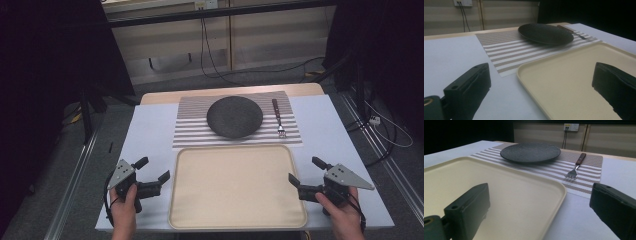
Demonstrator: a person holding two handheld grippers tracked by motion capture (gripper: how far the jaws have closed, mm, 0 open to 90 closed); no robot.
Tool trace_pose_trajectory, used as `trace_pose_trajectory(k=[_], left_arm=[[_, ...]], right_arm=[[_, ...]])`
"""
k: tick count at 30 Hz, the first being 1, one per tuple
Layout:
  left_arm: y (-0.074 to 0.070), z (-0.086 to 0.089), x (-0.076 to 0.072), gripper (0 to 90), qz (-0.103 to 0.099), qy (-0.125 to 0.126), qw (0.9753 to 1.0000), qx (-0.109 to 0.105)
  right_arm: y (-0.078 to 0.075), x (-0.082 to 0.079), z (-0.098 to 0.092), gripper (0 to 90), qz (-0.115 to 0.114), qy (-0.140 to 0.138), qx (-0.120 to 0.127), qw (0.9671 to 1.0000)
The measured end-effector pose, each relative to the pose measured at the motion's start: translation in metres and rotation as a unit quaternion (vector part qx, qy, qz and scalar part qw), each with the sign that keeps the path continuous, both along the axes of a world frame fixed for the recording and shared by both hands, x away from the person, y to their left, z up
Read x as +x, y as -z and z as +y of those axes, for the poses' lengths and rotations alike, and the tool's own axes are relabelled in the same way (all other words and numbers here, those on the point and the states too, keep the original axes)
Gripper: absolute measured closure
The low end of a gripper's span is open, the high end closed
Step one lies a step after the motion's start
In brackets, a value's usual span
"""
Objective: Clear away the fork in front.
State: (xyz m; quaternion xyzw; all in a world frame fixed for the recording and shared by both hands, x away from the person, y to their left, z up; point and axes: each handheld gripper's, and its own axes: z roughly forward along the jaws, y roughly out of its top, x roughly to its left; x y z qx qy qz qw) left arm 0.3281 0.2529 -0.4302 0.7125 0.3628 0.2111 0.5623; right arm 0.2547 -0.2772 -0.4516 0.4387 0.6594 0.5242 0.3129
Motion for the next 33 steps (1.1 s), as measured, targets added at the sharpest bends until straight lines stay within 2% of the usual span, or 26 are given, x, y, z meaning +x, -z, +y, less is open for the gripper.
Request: trace_pose_trajectory(k=[3,4,11,15,16,21,24,26,28,30,31,32,33], left_arm=[[0.001,0.000,0.002,2.2,0.001,0.007,1.0000,0.006],[0.002,0.001,0.003,2.3,0.005,0.005,1.0000,0.006],[0.002,0.004,0.003,2.3,0.005,0.004,1.0000,0.001],[0.002,0.007,0.004,2.3,0.005,0.004,1.0000,-0.001],[0.003,0.008,0.005,2.3,0.006,0.002,1.0000,-0.001],[0.003,0.007,0.006,2.3,0.007,0.004,1.0000,-0.001],[0.004,0.006,0.005,2.4,0.010,0.010,0.9999,-0.001],[0.004,0.006,0.005,2.4,0.010,0.011,0.9999,0.001],[0.004,0.005,0.004,2.4,0.012,0.016,0.9998,0.001],[0.005,0.006,0.004,2.4,0.012,0.013,0.9998,0.000],[0.005,0.006,0.004,2.5,0.012,0.013,0.9998,0.000],[0.005,0.006,0.003,2.4,0.013,0.011,0.9998,-0.003],[0.005,0.006,0.004,2.4,0.012,0.013,0.9998,-0.001]], right_arm=[[0.000,0.001,-0.001,2.5,0.000,0.002,0.003,1.0000],[0.000,0.003,-0.001,2.3,0.000,0.003,0.001,1.0000],[-0.005,0.009,0.000,2.4,-0.001,0.008,-0.004,1.0000],[-0.010,0.017,0.000,2.3,-0.005,0.011,-0.015,0.9998],[-0.012,0.022,0.000,2.2,-0.002,0.013,-0.025,0.9996],[-0.014,0.031,-0.001,2.2,0.006,0.013,-0.033,0.9994],[-0.016,0.048,-0.004,2.2,0.017,0.028,-0.032,0.9990],[-0.017,0.053,-0.005,2.1,0.018,0.031,-0.030,0.9989],[-0.021,0.068,-0.009,2.7,0.027,0.055,-0.025,0.9978],[-0.024,0.078,-0.009,1.8,0.032,0.059,-0.017,0.9976],[-0.024,0.078,-0.009,1.8,0.032,0.059,-0.017,0.9976],[-0.026,0.087,-0.008,2.3,0.039,0.064,-0.028,0.9968],[-0.026,0.087,-0.008,2.3,0.039,0.064,-0.028,0.9968]])
